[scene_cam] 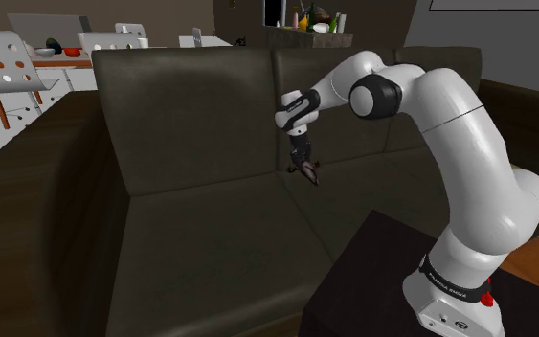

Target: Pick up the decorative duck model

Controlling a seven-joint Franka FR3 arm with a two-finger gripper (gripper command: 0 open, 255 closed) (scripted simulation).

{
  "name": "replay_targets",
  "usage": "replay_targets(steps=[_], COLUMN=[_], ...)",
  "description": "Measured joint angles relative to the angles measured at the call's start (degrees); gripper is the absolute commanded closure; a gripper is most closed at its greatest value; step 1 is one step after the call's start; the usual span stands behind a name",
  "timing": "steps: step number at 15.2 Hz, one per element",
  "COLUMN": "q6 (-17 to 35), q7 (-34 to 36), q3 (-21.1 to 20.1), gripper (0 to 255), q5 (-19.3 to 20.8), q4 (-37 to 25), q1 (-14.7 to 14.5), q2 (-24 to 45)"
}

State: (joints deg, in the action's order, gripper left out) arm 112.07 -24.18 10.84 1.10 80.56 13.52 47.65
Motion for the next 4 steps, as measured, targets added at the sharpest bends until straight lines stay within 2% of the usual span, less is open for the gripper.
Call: replay_targets(steps=[4], q6=[-1.38], q7=[-0.08], q3=[0.16], gripper=[255], q5=[0.19], q4=[0.58], q1=[-0.23], q2=[-1.98])
